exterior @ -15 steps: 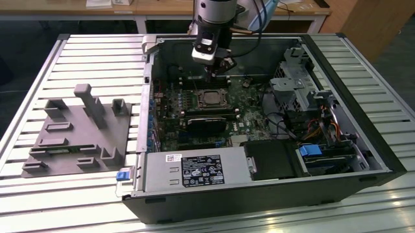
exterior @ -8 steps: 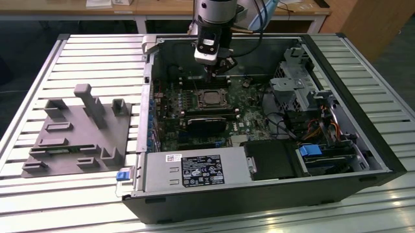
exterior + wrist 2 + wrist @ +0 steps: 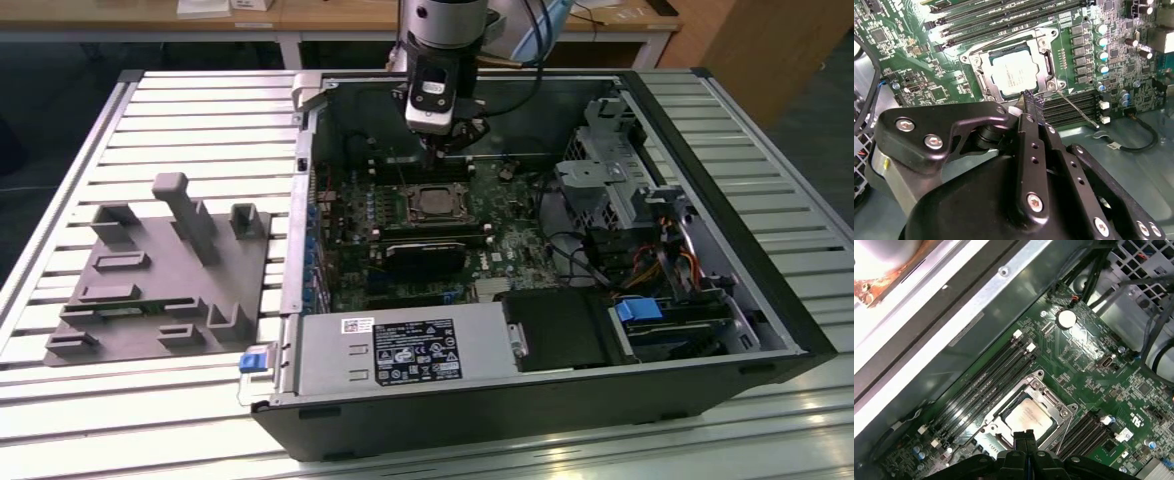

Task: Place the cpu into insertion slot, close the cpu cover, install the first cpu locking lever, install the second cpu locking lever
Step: 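Install the first cpu locking lever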

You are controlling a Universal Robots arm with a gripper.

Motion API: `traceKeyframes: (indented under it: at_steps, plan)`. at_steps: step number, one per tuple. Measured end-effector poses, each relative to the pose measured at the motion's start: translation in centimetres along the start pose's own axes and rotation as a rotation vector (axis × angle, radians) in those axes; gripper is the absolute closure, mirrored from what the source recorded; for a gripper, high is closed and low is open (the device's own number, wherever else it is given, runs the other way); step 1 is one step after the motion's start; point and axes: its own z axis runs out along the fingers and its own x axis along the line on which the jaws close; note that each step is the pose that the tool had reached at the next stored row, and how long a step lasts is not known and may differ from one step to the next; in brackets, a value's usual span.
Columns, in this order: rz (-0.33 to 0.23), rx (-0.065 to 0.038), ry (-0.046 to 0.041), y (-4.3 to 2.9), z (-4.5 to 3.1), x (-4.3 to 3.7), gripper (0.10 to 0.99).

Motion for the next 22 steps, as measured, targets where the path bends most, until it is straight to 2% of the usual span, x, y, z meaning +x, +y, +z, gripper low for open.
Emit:
traceKeyframes:
  at_steps: [22]
  plan:
    - [-0.164,0.001,0.0045,0.00,0.00,0.00,0.980]
